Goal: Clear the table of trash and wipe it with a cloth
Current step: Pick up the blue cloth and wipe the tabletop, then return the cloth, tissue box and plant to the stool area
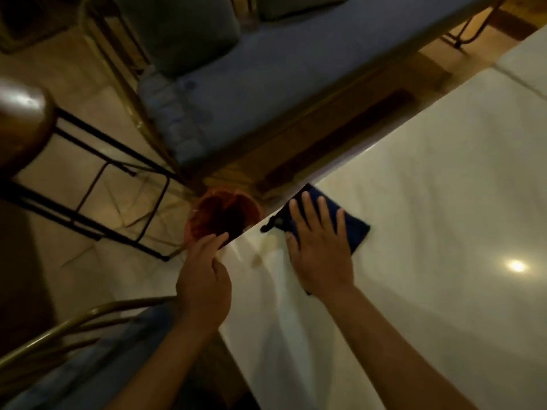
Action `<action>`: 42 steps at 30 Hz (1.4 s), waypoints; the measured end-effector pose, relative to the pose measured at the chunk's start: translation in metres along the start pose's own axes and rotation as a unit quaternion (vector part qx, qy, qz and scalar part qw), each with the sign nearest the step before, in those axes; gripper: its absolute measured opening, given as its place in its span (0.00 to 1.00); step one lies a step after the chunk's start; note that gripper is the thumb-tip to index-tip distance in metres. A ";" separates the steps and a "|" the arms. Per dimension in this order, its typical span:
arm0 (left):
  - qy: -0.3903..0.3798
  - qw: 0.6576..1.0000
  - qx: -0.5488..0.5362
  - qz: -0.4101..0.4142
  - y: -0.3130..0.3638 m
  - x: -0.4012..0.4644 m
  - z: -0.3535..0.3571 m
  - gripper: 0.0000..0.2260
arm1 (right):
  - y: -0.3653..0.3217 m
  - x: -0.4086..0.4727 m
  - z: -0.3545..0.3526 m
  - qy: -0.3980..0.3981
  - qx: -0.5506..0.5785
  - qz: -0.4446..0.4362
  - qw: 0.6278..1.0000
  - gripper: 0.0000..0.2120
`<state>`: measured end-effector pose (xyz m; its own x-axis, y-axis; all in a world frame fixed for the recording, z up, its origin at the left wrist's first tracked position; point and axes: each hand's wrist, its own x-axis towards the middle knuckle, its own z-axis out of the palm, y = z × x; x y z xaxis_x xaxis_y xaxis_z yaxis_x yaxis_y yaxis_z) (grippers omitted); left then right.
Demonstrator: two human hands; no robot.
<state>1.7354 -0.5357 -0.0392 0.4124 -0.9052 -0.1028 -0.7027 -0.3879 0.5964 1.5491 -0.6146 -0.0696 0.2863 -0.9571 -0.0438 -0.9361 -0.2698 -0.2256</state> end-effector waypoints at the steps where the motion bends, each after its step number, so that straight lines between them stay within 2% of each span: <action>1: 0.001 1.000 -0.001 -0.003 -0.013 -0.004 -0.007 0.21 | -0.023 -0.012 0.006 -0.008 0.008 -0.020 1.000 0.27; 4: 0.007 1.000 -0.020 -0.022 -0.047 -0.013 -0.020 0.18 | -0.086 -0.048 0.019 -0.040 0.031 -0.081 0.995 0.26; 7: 0.000 0.983 -0.144 -0.113 -0.066 -0.027 -0.035 0.15 | -0.131 -0.076 0.027 -0.088 0.047 -0.133 0.986 0.25; 10: -0.012 0.922 -0.285 -0.262 -0.087 -0.041 -0.056 0.18 | -0.160 -0.094 0.019 -0.112 0.128 -0.148 0.974 0.22; 12: -0.034 0.861 -0.357 -0.359 -0.101 -0.053 -0.073 0.13 | -0.172 -0.094 0.003 -0.174 0.272 -0.081 0.943 0.20; 13: -0.054 0.842 -0.379 -0.381 -0.103 -0.060 -0.082 0.12 | -0.177 -0.092 -0.008 -0.214 0.362 -0.015 0.907 0.19; 14: -0.074 0.826 -0.396 -0.394 -0.102 -0.068 -0.092 0.11 | -0.184 -0.090 -0.023 -0.248 0.450 0.062 0.855 0.19; 16: -0.095 0.792 -0.454 -0.397 -0.092 -0.084 -0.114 0.10 | -0.192 -0.088 -0.058 -0.289 0.600 0.189 0.722 0.17; 18: -0.109 0.765 -0.526 -0.356 -0.075 -0.097 -0.138 0.14 | -0.198 -0.092 -0.087 -0.320 0.686 0.237 0.609 0.16; 19: -0.105 0.764 -0.548 -0.325 -0.069 -0.102 -0.148 0.18 | -0.201 -0.094 -0.100 -0.327 0.715 0.228 0.574 0.16; 21: -0.085 0.787 -0.552 -0.262 -0.055 -0.111 -0.169 0.25 | -0.208 -0.095 -0.123 -0.339 0.753 0.194 0.529 0.19; 23: -0.055 0.818 -0.530 -0.217 -0.042 -0.113 -0.194 0.23 | -0.220 -0.089 -0.140 -0.349 0.774 0.153 0.506 0.24; 24: -0.031 0.841 -0.502 -0.200 -0.038 -0.111 -0.205 0.20 | -0.227 -0.086 -0.147 -0.357 0.771 0.132 0.511 0.26; 26: 0.029 0.878 -0.447 -0.171 -0.034 -0.103 -0.223 0.13 | -0.241 -0.077 -0.155 -0.369 0.738 0.095 0.556 0.26; 30: 0.153 0.888 -0.406 -0.151 -0.039 -0.082 -0.250 0.04 | -0.272 -0.047 -0.155 -0.370 0.627 0.039 0.685 0.32; 32: 0.196 0.897 -0.366 -0.151 -0.052 -0.071 -0.260 0.06 | -0.286 -0.029 -0.153 -0.366 0.580 0.023 0.728 0.29; 33: 0.209 0.896 -0.357 -0.163 -0.058 -0.066 -0.267 0.08 | -0.291 -0.019 -0.152 -0.369 0.567 0.015 0.736 0.27; 36: 0.213 0.879 -0.367 -0.217 -0.075 -0.053 -0.283 0.18 | -0.305 0.005 -0.155 -0.381 0.541 -0.022 0.750 0.24; 39: 0.161 0.840 -0.443 -0.269 -0.084 -0.042 -0.300 0.18 | -0.319 0.019 -0.163 -0.382 0.510 -0.056 0.769 0.12; 41: 0.110 0.819 -0.502 -0.255 -0.087 -0.039 -0.308 0.19 | -0.328 0.029 -0.162 -0.371 0.481 -0.071 0.791 0.11; 42: 0.094 0.827 -0.499 -0.241 -0.088 -0.037 -0.311 0.21 | -0.334 0.033 -0.161 -0.363 0.466 -0.078 0.803 0.12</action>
<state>1.9626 -0.4145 0.1599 0.6545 -0.6075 -0.4500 0.3593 -0.2738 0.8922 1.8380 -0.5733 0.1611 0.7458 -0.5139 -0.4239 -0.4142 0.1406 -0.8993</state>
